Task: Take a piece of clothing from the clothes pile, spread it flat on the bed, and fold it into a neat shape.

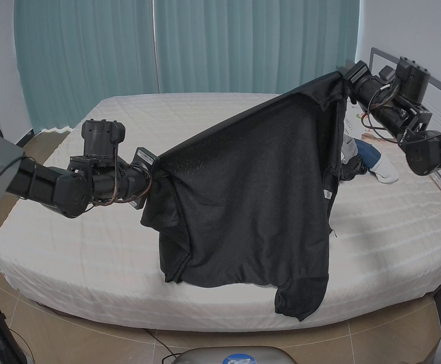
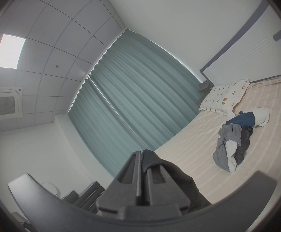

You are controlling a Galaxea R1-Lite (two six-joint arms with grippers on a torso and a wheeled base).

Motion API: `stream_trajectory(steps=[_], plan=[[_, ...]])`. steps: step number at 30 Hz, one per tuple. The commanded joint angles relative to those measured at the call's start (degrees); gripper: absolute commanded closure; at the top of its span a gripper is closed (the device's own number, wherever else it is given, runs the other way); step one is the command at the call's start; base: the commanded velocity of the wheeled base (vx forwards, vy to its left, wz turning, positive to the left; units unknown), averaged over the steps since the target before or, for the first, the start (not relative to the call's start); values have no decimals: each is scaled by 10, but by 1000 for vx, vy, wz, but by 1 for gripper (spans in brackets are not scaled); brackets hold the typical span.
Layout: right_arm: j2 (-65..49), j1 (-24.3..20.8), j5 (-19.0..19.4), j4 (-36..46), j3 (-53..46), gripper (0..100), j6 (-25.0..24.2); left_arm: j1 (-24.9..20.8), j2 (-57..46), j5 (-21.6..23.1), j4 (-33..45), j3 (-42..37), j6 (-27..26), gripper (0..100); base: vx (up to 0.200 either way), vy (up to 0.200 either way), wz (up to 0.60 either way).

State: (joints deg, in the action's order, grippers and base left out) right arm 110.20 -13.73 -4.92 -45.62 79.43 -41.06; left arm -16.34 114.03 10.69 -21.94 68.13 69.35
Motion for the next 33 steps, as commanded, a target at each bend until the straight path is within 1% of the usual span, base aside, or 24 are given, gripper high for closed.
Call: stream_trajectory(steps=[1,4,6,7,10,11,12,13,14,15,16,23,26,27,29,32,33], plan=[[92,-7,-10,-26,-1,100,0,1,95,-1,1,56,3,100,200,0,0],[120,-8,-11,-40,4,100,-1,-2,122,-8,1,74,10,100,200,0,0],[155,-8,-24,-61,6,100,3,-5,158,-23,0,95,30,100,200,0,0],[174,-9,-26,-63,7,100,4,-5,175,-31,1,109,40,100,200,0,0],[193,-11,-29,-64,12,100,4,-5,191,-39,1,122,47,100,200,0,0],[219,-13,-45,-68,22,100,3,-5,211,-46,2,132,49,100,0,0,0],[225,-13,-50,-70,26,100,3,-5,215,-47,2,133,49,100,0,0,0],[251,-13,-69,-83,40,100,4,-5,226,-51,1,133,50,100,0,0,0],[265,-13,-74,-91,47,100,5,-5,230,-52,1,133,50,100,0,0,0],[265,-13,-74,-91,47,100,5,-5,230,-52,1,133,50,100,0,0,0],[289,-14,-80,-98,56,100,8,-4,238,-53,1,134,51,100,0,0,0],[341,-16,-80,-101,60,100,11,-4,245,-53,-1,144,53,100,0,0,0],[361,-16,-80,-102,61,100,20,-10,247,-59,0,159,68,100,0,0,0],[365,-16,-80,-102,59,0,22,-12,247,-62,0,162,72,0,0,0,0],[371,-16,-80,-101,59,0,22,-12,251,-66,-2,168,72,0,0,0,0],[384,-16,-80,-97,57,0,30,-12,274,-98,0,191,69,0,0,0,0],[384,-16,-80,-97,57,0,30,-12,274,-98,0,191,69,0,0,0,0]])
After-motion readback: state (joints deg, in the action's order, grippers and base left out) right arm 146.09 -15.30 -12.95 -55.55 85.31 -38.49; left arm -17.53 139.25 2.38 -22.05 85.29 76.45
